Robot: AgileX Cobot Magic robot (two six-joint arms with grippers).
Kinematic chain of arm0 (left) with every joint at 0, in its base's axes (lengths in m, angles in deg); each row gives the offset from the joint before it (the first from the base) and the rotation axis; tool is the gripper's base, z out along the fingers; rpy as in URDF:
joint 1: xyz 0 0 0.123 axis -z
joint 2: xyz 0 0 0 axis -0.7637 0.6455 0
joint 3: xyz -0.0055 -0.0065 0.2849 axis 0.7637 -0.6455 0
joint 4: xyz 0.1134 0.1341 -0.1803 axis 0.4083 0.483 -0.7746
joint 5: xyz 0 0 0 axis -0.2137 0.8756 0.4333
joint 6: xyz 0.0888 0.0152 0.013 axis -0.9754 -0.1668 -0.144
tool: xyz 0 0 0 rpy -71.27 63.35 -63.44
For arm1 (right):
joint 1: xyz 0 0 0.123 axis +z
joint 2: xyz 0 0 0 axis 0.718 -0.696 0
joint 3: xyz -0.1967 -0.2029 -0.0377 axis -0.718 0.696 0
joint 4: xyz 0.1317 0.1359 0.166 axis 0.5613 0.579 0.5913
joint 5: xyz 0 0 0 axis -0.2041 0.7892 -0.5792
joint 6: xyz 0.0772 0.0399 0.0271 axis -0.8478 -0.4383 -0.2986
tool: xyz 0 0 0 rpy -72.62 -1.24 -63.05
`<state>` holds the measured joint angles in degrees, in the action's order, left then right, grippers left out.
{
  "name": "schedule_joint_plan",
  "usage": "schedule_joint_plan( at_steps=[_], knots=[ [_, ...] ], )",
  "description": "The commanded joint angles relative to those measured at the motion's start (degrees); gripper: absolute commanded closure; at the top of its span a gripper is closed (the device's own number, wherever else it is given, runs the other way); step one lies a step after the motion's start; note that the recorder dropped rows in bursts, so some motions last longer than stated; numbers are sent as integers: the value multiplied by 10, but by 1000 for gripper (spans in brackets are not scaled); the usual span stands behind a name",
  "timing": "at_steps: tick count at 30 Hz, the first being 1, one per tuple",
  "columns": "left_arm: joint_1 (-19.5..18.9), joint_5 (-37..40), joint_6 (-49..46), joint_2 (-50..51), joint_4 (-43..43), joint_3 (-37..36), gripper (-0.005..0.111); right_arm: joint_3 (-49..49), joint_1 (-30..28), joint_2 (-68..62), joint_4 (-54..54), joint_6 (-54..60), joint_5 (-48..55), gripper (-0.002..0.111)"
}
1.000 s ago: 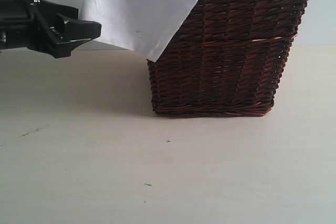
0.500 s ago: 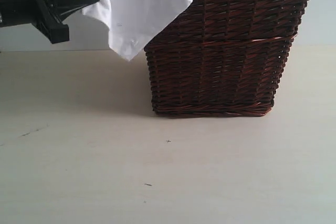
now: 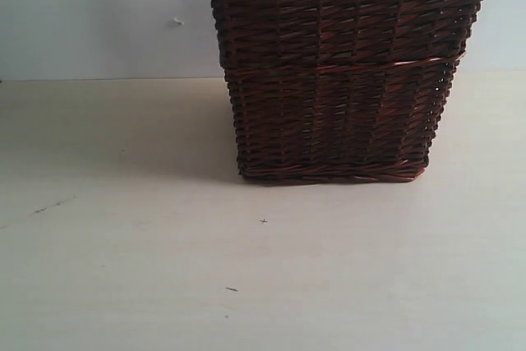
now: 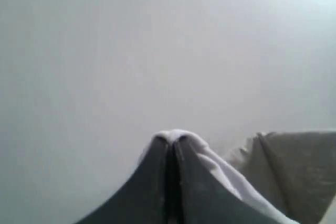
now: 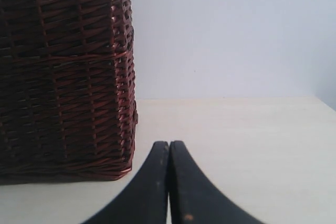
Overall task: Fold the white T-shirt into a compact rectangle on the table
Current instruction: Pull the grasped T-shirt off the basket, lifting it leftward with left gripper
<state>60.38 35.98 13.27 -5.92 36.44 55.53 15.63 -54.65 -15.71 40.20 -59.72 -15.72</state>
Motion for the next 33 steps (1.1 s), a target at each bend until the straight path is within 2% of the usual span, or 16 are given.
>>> schedule_joint_plan(
  at_steps=[1, 15, 23, 27, 33],
  knots=[
    [4, 32, 22, -6, -7, 80, 107, 2, -2, 3, 2, 0, -5, 108],
    [4, 112, 18, 30, 7, 286, 107, 2, -2, 3, 2, 0, -5, 108],
    [4, 278, 11, 18, 57, 330, 107, 2, -2, 3, 2, 0, -5, 108],
    [4, 292, 9, 12, 79, 360, 107, 2, -2, 3, 2, 0, -5, 108],
    [4, 282, 1, -2, 87, 365, 107, 2, -2, 3, 2, 0, -5, 108]
  ],
)
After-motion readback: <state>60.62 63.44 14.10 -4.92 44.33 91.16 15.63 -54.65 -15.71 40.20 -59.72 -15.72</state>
